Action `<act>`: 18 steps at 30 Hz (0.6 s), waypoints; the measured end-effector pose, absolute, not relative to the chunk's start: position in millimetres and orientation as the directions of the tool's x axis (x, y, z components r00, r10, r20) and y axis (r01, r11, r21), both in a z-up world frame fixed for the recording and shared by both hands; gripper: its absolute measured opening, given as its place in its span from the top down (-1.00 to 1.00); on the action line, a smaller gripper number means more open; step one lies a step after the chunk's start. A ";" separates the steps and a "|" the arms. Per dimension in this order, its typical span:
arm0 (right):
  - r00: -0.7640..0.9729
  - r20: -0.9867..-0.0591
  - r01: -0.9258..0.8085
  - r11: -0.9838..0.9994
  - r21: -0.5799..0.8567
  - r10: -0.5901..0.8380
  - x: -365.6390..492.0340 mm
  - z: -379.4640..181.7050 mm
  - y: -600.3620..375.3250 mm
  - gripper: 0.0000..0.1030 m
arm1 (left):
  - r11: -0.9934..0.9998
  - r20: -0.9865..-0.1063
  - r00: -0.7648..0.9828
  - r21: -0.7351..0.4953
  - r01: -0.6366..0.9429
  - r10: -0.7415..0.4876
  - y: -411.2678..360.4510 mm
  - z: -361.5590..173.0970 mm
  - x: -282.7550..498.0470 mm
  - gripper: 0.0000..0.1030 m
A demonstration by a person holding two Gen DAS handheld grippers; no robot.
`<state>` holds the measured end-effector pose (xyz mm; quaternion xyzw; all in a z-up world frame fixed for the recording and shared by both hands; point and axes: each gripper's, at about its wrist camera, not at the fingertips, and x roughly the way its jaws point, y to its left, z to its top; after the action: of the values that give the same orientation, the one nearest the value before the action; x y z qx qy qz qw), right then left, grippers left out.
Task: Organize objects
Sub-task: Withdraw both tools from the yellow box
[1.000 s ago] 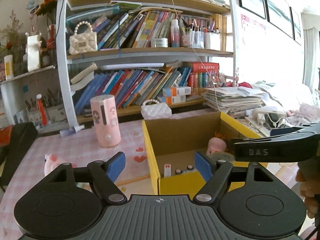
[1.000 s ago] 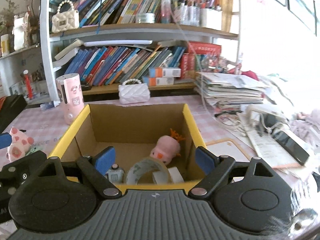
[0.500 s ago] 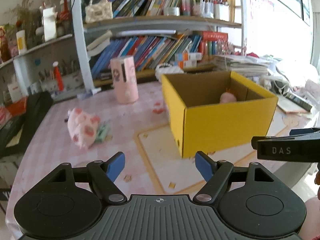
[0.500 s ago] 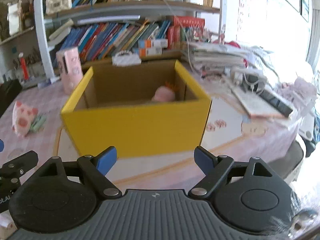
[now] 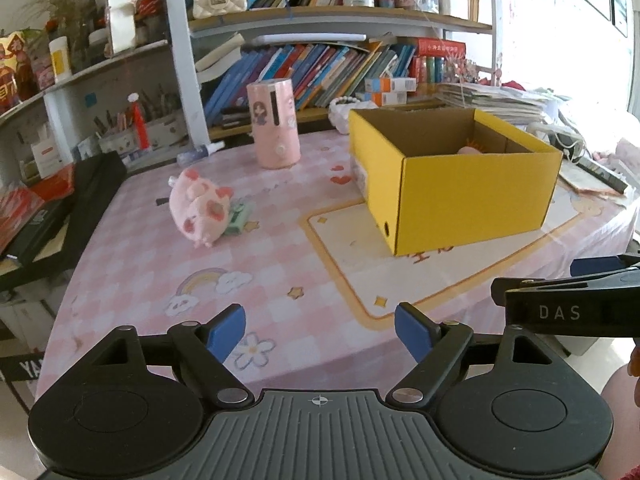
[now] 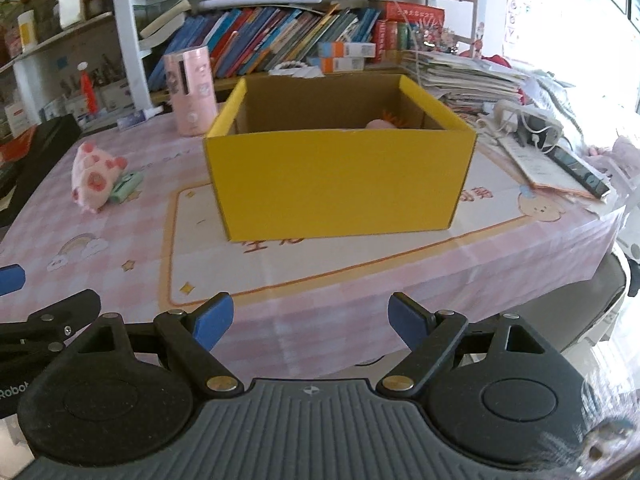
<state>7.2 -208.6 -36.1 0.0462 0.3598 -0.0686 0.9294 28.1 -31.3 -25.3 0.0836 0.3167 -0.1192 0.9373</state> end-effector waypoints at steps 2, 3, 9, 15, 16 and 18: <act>0.730 -0.678 0.148 0.988 0.039 -0.082 6.3 -36.0 -201.9 -0.63 | 0.959 -0.619 0.769 0.085 0.271 -0.162 -26.9 -25.5 25.9 -0.64; 0.730 -0.680 0.141 0.989 0.041 -0.076 6.6 -35.8 -199.6 -0.63 | 0.960 -0.620 0.769 0.087 0.266 -0.157 -24.1 -25.5 24.4 -0.64; 0.727 -0.686 0.090 0.995 0.052 -0.030 6.0 -35.4 -181.4 -0.64 | 0.968 -0.621 0.773 0.089 0.234 -0.129 -7.1 -23.6 19.0 -0.66; 0.731 -0.682 0.038 0.998 0.052 0.008 5.1 -33.1 -163.9 -0.66 | 0.976 -0.615 0.782 0.088 0.199 -0.104 7.5 -21.1 14.1 -0.68; 0.732 -0.681 0.031 0.998 0.051 0.012 5.3 -32.7 -161.6 -0.66 | 0.977 -0.613 0.784 0.088 0.193 -0.099 10.0 -20.5 13.1 -0.69; 0.733 -0.680 0.017 0.999 0.051 0.022 5.6 -31.7 -156.4 -0.66 | 0.979 -0.610 0.787 0.088 0.182 -0.091 13.8 -19.4 12.4 -0.70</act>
<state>5.6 -156.4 -31.7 0.0269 0.3652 0.0013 0.9305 12.4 13.8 -19.4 0.0713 0.3180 -0.0724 0.9426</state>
